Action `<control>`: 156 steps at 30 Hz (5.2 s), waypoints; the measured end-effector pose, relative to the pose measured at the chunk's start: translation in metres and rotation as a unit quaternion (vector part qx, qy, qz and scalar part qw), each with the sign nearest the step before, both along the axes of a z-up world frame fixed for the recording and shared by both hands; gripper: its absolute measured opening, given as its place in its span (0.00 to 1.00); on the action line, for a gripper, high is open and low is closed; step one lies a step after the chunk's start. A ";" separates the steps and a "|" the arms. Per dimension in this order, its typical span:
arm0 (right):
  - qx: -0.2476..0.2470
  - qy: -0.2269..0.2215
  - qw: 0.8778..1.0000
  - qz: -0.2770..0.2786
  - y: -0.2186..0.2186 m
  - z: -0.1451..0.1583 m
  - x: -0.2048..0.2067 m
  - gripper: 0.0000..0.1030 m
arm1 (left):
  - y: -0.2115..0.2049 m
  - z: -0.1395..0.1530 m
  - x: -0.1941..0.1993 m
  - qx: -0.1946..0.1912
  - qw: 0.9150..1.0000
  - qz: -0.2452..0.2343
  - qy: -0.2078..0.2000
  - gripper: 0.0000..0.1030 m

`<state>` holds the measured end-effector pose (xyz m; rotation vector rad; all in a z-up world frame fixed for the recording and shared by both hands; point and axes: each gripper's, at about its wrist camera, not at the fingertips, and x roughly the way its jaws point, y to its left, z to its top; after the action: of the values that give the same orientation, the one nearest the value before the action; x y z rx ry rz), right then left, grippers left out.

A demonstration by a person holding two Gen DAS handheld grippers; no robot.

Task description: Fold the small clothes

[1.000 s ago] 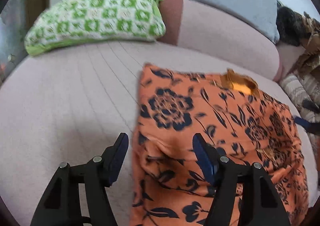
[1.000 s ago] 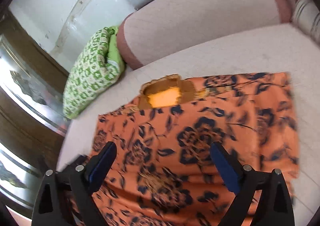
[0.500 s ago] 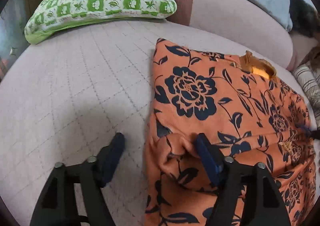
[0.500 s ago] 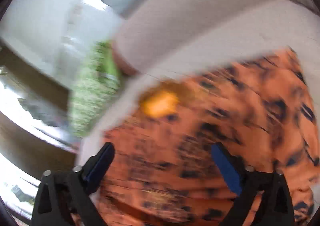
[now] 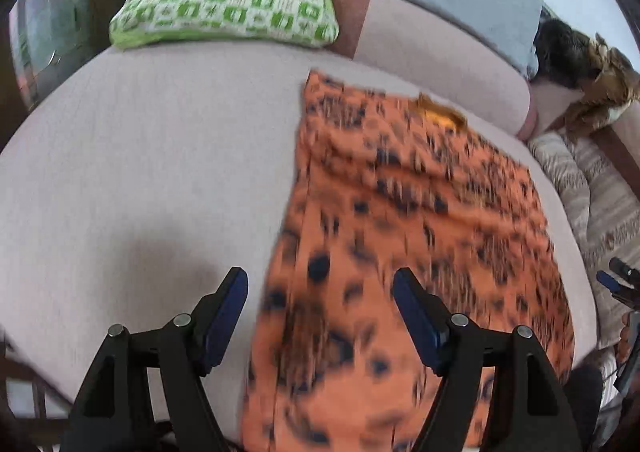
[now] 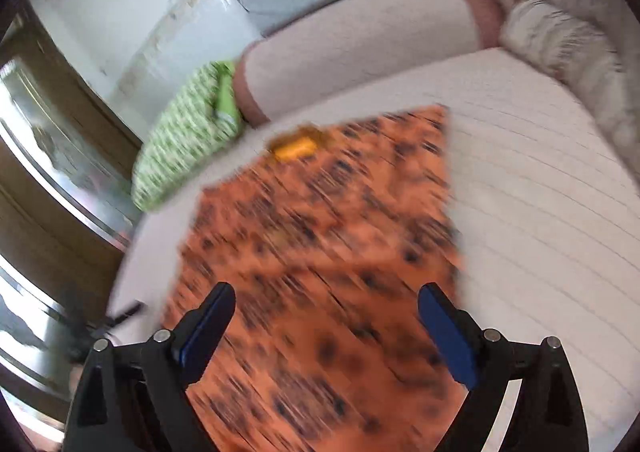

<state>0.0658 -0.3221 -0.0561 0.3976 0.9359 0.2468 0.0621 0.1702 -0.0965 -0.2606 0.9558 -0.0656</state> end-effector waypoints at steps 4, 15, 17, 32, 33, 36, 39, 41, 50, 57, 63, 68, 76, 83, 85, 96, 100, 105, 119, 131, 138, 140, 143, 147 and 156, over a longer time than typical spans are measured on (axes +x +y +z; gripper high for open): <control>-0.010 0.064 0.997 -0.031 -0.033 -0.038 -0.036 0.92 | -0.007 -0.020 -0.030 -0.001 0.999 -0.019 0.031 0.73; 0.021 0.124 0.991 -0.035 -0.041 -0.082 -0.058 0.87 | -0.008 -0.023 -0.046 -0.002 0.999 -0.015 0.035 0.60; 0.005 0.136 0.990 -0.040 -0.037 -0.085 -0.060 0.87 | -0.007 -0.025 -0.046 -0.003 0.999 -0.009 0.040 0.60; 0.049 0.098 0.994 -0.021 -0.034 -0.042 -0.095 0.08 | -0.005 0.012 -0.066 0.000 1.000 -0.011 -0.004 0.03; 0.053 0.089 0.994 -0.023 -0.035 -0.036 -0.098 0.08 | -0.005 0.015 -0.069 0.001 1.000 -0.010 -0.010 0.03; 0.043 0.118 0.991 -0.040 -0.043 -0.057 -0.096 0.12 | -0.001 -0.009 -0.062 0.013 1.000 0.005 0.026 0.03; 0.024 0.164 0.985 -0.043 -0.037 -0.080 -0.094 0.14 | 0.008 -0.029 -0.058 -0.005 0.997 0.028 0.067 0.05; 0.013 0.147 0.988 -0.040 -0.032 -0.076 -0.096 0.38 | 0.010 -0.027 -0.058 -0.011 0.998 0.029 0.061 0.33; 0.004 0.147 0.988 -0.053 -0.032 -0.078 -0.083 0.84 | -0.011 -0.031 -0.047 0.009 0.998 0.002 0.058 0.52; 0.042 0.162 0.985 -0.027 -0.019 -0.091 -0.084 0.14 | -0.016 -0.036 -0.050 0.031 0.997 -0.016 0.067 0.04; 0.060 0.097 0.993 -0.042 -0.024 -0.046 -0.094 0.14 | -0.009 -0.014 -0.059 0.022 0.999 -0.013 0.035 0.05; 0.021 0.160 0.986 -0.051 -0.021 -0.080 -0.083 0.61 | -0.009 -0.032 -0.052 0.022 0.997 -0.003 0.073 0.36; 0.040 0.161 0.985 -0.042 -0.019 -0.093 -0.082 0.68 | -0.013 -0.036 -0.050 0.036 0.996 -0.004 0.079 0.54; 0.091 0.150 0.984 -0.020 -0.022 -0.086 -0.084 0.10 | -0.005 -0.028 -0.052 0.007 0.997 -0.020 0.077 0.03; 0.097 0.154 0.983 -0.020 -0.023 -0.089 -0.083 0.10 | -0.002 -0.032 -0.049 -0.005 0.996 -0.014 0.089 0.03; 0.235 0.086 0.968 0.004 -0.041 -0.044 -0.061 0.10 | 0.010 0.041 -0.031 -0.121 0.992 -0.044 -0.015 0.03; 0.293 0.020 0.956 0.009 -0.061 0.002 -0.008 0.10 | 0.006 0.099 0.022 -0.135 0.986 -0.048 -0.080 0.04; 0.306 -0.036 0.951 -0.025 -0.093 0.034 0.084 0.10 | 0.009 0.119 0.130 -0.134 0.985 -0.002 -0.111 0.05; 0.126 0.033 0.985 -0.108 -0.100 -0.057 0.110 0.81 | 0.046 0.022 0.197 -0.052 0.994 0.088 -0.024 0.62; 0.041 0.010 0.998 -0.036 -0.064 -0.047 0.093 0.81 | -0.019 0.015 0.262 0.015 0.997 -0.069 0.011 0.64; 0.017 0.014 1.000 -0.001 -0.037 -0.058 0.091 0.81 | -0.030 -0.015 0.314 0.019 0.993 -0.085 0.082 0.20; 0.017 0.018 1.000 0.000 -0.036 -0.061 0.091 0.81 | -0.021 -0.018 0.319 -0.004 0.994 -0.070 0.087 0.06; 0.012 0.023 1.000 -0.001 -0.039 -0.064 0.094 0.81 | -0.006 0.019 0.294 0.022 0.999 -0.024 -0.015 0.04; 0.016 0.038 0.999 -0.009 -0.042 -0.073 0.095 0.81 | 0.005 0.006 0.287 0.009 1.000 -0.025 -0.004 0.06; 0.018 0.017 0.999 -0.019 -0.050 -0.054 0.090 0.81 | 0.034 0.009 0.262 -0.007 0.999 0.037 -0.026 0.45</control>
<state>0.1554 -0.3717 -0.1098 0.4545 0.9579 0.2223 0.3239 0.2037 -0.0878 -0.3059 0.8931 -0.0117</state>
